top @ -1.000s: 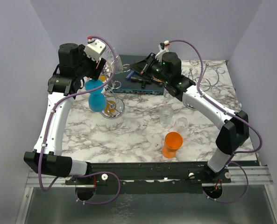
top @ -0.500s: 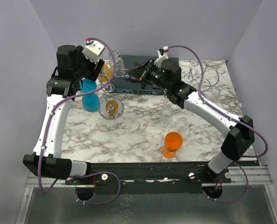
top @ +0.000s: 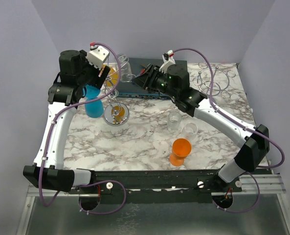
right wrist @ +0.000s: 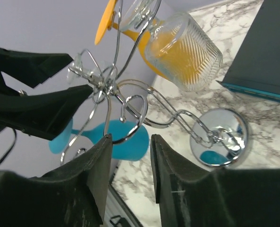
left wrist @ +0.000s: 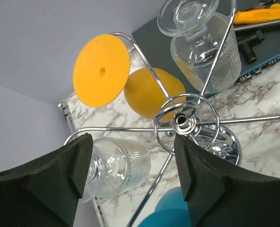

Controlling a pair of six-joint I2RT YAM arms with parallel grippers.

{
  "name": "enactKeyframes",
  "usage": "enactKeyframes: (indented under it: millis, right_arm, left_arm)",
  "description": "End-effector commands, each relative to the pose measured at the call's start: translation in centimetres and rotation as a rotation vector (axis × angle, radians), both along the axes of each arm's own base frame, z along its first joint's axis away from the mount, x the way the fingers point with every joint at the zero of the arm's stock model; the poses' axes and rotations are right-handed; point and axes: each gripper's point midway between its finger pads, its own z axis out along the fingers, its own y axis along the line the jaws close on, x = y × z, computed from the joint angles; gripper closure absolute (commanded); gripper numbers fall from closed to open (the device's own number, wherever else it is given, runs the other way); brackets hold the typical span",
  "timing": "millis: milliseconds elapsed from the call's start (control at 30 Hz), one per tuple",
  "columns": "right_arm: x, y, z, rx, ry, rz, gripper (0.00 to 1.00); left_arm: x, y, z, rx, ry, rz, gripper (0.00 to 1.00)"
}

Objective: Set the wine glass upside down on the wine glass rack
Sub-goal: Adjust the wine rack at the center of the board, then pick up the wine glass at the center of the board.

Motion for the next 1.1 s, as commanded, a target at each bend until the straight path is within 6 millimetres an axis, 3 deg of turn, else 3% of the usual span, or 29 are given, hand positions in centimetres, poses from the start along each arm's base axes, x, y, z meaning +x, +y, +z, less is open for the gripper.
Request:
enactKeyframes:
  millis: [0,200,400,500,667,867,1067]
  right_arm:
    - [-0.6,-1.8,1.0,-0.095,-0.057,-0.035,0.54]
    - [0.0,-4.3,2.5,-0.146,-0.105,-0.11,0.38]
    - [-0.3,-8.0,2.4,-0.228,-0.144,-0.178,0.21]
    - [-0.8,-9.4,0.0,-0.336,-0.117,-0.186,0.12]
    - [-2.8,-11.4,-6.3,-0.516,0.006,-0.142,0.1]
    - [-5.3,-13.5,-13.5,-0.684,0.166,-0.09,0.1]
    - [-6.3,-15.4,-17.2,-0.786,0.237,-0.105,0.16]
  left_arm:
    - [-1.9,0.1,1.0,-0.021,-0.006,0.001,0.22]
    - [-2.8,0.0,0.6,-0.035,0.029,-0.003,0.17]
    - [-3.7,-0.4,2.9,-0.081,0.018,-0.007,0.11]
    - [-4.6,-1.0,4.8,-0.12,0.02,-0.032,0.02]
    - [-6.2,-1.2,7.1,-0.153,-0.005,-0.039,0.01]
    - [-8.0,-0.9,7.9,-0.179,0.011,-0.019,0.01]
    - [-8.9,-0.8,8.2,-0.192,0.016,-0.01,0.01]
